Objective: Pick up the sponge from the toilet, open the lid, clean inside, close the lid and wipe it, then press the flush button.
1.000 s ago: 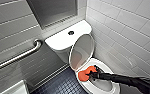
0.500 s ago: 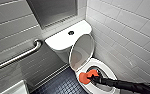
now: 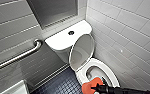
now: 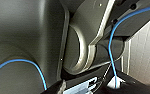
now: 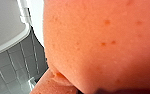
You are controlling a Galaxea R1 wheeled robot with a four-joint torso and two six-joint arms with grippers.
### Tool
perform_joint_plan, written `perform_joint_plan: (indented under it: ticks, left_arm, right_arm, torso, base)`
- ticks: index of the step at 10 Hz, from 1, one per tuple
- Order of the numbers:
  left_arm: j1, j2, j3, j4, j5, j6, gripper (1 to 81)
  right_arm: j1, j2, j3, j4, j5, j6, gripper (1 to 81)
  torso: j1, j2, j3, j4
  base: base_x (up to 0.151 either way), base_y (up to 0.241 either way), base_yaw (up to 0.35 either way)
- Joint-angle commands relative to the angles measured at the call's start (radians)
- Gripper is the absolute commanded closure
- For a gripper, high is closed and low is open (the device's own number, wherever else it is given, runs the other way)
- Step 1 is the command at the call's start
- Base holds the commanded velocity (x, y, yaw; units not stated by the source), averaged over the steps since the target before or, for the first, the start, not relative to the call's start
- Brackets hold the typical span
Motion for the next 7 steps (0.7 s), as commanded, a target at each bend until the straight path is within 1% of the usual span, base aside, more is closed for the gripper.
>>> perform_joint_plan:
  ticks: [1,3,4,6,7]
  left_arm:
    - [0.043,-0.008,0.014,0.019,0.026,0.000,1.0]
    - [0.043,-0.012,0.014,0.021,0.026,0.000,1.0]
    - [0.043,-0.012,0.014,0.021,0.026,0.001,1.0]
    - [0.043,-0.010,0.014,0.021,0.020,0.001,1.0]
    - [0.043,-0.015,0.014,0.023,0.002,0.001,1.0]
  right_arm:
    - [0.000,-0.130,0.111,-0.015,-0.043,-0.003,81.1]
    - [-0.043,-0.193,0.143,-0.018,-0.028,-0.003,81.1]
    - [-0.070,-0.237,0.172,-0.032,0.004,-0.003,81.1]
    - [-0.127,-0.309,0.216,-0.037,0.041,-0.003,81.1]
    - [-0.161,-0.336,0.224,-0.047,0.065,-0.003,81.1]
  torso:
    - [0.000,0.000,0.000,0.000]
    - [0.000,0.000,0.000,0.000]
    - [0.000,0.000,0.000,0.000]
    - [0.000,0.000,0.000,0.000]
    - [0.000,0.000,0.000,0.000]
  base:
    - [0.000,0.000,0.000]
    - [0.000,0.000,0.000]
    - [0.000,0.000,0.000]
    - [0.000,0.000,0.000]
    - [0.000,0.000,0.000]
